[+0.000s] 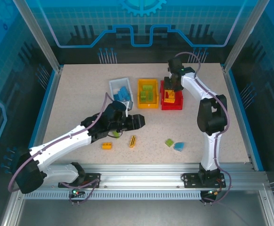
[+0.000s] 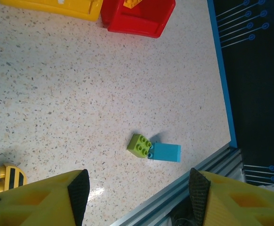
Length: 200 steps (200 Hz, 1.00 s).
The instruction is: Sort the legos into containers by color
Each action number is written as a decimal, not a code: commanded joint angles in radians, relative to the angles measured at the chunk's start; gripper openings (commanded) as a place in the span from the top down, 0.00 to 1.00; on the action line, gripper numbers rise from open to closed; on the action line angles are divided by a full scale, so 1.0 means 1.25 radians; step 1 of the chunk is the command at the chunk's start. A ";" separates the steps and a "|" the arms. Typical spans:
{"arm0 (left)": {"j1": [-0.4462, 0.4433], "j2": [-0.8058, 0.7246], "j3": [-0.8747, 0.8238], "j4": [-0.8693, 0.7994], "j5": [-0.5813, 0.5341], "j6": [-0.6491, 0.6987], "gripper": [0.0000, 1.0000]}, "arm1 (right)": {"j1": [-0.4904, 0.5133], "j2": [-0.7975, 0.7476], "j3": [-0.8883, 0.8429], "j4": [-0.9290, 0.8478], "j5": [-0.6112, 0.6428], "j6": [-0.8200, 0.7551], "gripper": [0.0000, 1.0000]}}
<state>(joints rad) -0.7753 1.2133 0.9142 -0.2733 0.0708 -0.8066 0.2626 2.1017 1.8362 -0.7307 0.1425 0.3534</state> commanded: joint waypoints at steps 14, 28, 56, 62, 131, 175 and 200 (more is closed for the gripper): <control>-0.031 0.036 0.035 0.014 -0.030 0.045 0.36 | -0.006 -0.052 -0.005 -0.035 -0.027 0.004 0.45; -0.046 0.056 0.046 0.014 -0.035 0.072 0.35 | -0.006 -0.105 -0.038 -0.025 -0.026 0.004 0.42; -0.080 0.115 0.084 0.037 0.017 0.194 0.28 | 0.003 -0.248 -0.124 -0.022 -0.002 0.010 0.43; -0.087 0.136 0.097 0.041 0.044 0.236 0.25 | 0.006 -0.289 -0.156 -0.019 0.002 0.015 0.43; -0.211 0.429 0.241 0.072 0.219 0.846 0.16 | -0.002 -0.825 -0.533 -0.026 0.000 0.087 0.37; -0.224 0.537 0.256 0.189 0.241 1.053 0.12 | -0.015 -1.039 -0.591 -0.122 -0.023 0.113 0.34; -0.224 0.596 0.295 0.192 0.266 1.107 0.11 | -0.015 -1.090 -0.596 -0.162 -0.033 0.131 0.34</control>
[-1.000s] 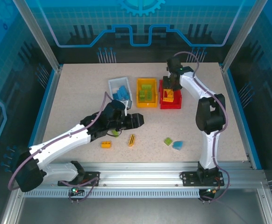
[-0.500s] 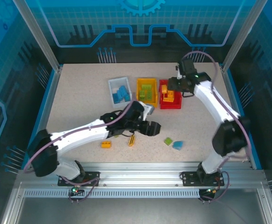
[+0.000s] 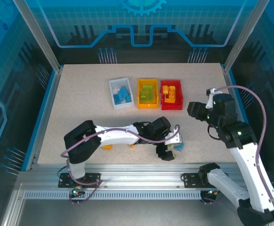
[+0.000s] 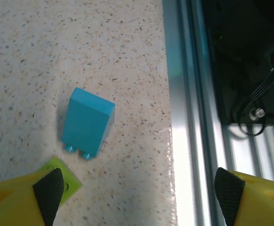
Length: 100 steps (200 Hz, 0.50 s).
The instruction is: Sort the legos into containers by color
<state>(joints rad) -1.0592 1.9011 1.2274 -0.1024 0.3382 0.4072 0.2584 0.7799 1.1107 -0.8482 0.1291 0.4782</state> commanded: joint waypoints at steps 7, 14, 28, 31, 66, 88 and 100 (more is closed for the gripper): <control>0.003 0.056 0.045 0.070 0.058 0.142 0.11 | -0.013 -0.042 -0.016 -0.075 -0.024 0.032 0.34; 0.003 0.066 0.048 0.079 0.061 0.151 0.11 | -0.012 -0.051 -0.014 -0.084 -0.025 0.032 0.34; 0.003 0.089 0.062 0.085 0.051 0.156 0.10 | -0.012 -0.058 -0.009 -0.098 -0.029 0.031 0.34; 0.003 0.095 0.068 0.084 0.046 0.157 0.10 | -0.013 -0.059 -0.008 -0.103 -0.031 0.031 0.34; 0.002 0.142 0.107 0.086 0.015 0.161 0.11 | -0.013 -0.073 -0.007 -0.117 -0.048 0.036 0.34; 0.002 0.161 0.122 0.089 0.008 0.157 0.11 | -0.012 -0.077 -0.015 -0.112 -0.064 0.041 0.35; 0.002 0.173 0.139 0.071 0.016 0.155 0.13 | -0.012 -0.077 -0.019 -0.110 -0.068 0.042 0.35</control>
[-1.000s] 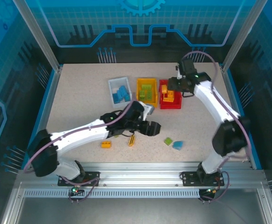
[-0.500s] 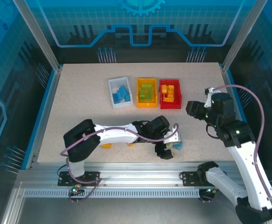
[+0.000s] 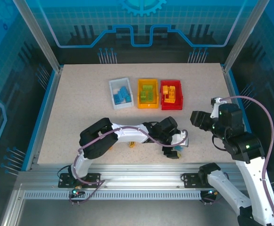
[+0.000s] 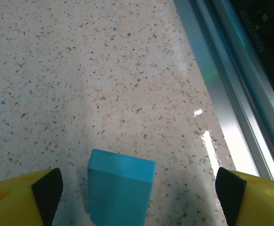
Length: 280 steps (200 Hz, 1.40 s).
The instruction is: Sort the legos into containers by color
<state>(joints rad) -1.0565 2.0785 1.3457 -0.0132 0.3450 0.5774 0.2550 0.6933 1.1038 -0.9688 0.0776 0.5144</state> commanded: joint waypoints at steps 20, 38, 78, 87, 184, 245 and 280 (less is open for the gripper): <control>0.000 0.041 0.059 -0.020 0.015 0.013 0.21 | -0.010 -0.005 -0.018 -0.012 -0.023 0.010 0.35; 0.000 0.046 0.073 -0.042 0.014 0.009 0.30 | -0.010 -0.003 -0.021 -0.011 -0.024 0.008 0.35; 0.000 0.058 0.106 -0.091 0.010 -0.005 0.69 | -0.010 -0.002 -0.027 -0.008 -0.025 0.009 0.35; 0.000 0.056 0.109 -0.092 0.008 -0.009 0.77 | -0.010 -0.002 -0.028 -0.007 -0.025 0.009 0.35; 0.125 -0.210 -0.009 -0.006 -0.121 -0.139 0.83 | -0.007 0.035 -0.036 0.051 -0.086 -0.009 0.35; 0.373 -0.295 -0.063 -0.074 -0.306 -0.169 0.81 | 0.128 0.156 -0.021 0.138 -0.062 -0.009 0.35; 0.483 -0.218 0.005 -0.125 -0.434 -0.265 0.82 | 0.255 0.260 0.000 0.187 -0.001 0.008 0.36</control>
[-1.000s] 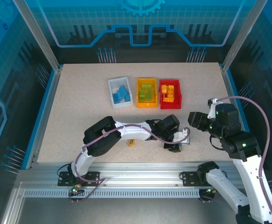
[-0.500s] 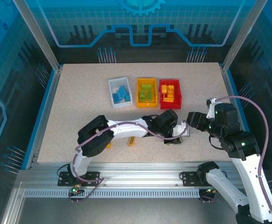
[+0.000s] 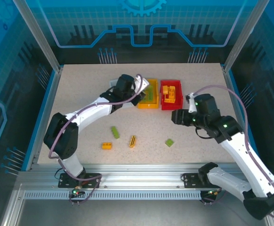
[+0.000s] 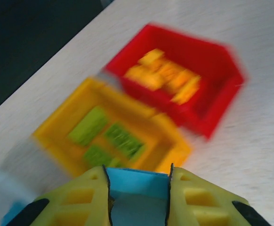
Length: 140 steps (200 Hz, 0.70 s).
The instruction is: Sort the legos into containers by color
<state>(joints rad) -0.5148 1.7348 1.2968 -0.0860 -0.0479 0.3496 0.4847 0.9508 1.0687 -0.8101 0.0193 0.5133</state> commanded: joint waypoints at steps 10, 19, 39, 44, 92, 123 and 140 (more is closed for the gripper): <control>0.073 0.084 0.065 -0.080 -0.140 -0.106 0.82 | 0.107 0.082 0.035 0.078 0.058 0.015 0.36; 0.089 0.109 0.084 -0.086 -0.164 -0.123 0.83 | 0.135 0.107 0.044 0.090 0.071 0.018 0.36; 0.111 0.168 0.148 -0.124 -0.221 -0.149 0.82 | 0.184 0.158 0.068 0.105 0.093 0.024 0.36; 0.116 0.182 0.165 -0.131 -0.228 -0.154 0.83 | 0.193 0.169 0.073 0.107 0.095 0.025 0.36; 0.131 0.272 0.281 -0.169 -0.348 -0.182 0.81 | 0.230 0.206 0.078 0.128 0.104 0.035 0.36; 0.133 0.320 0.341 -0.212 -0.376 -0.185 0.62 | 0.232 0.202 0.064 0.131 0.104 0.040 0.36; 0.133 0.316 0.349 -0.221 -0.367 -0.192 0.41 | 0.232 0.201 0.059 0.130 0.104 0.039 0.35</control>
<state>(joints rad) -0.3569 2.1143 1.6936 -0.2993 -0.4690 0.1371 0.7605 1.2068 1.1393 -0.6666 0.1314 0.5472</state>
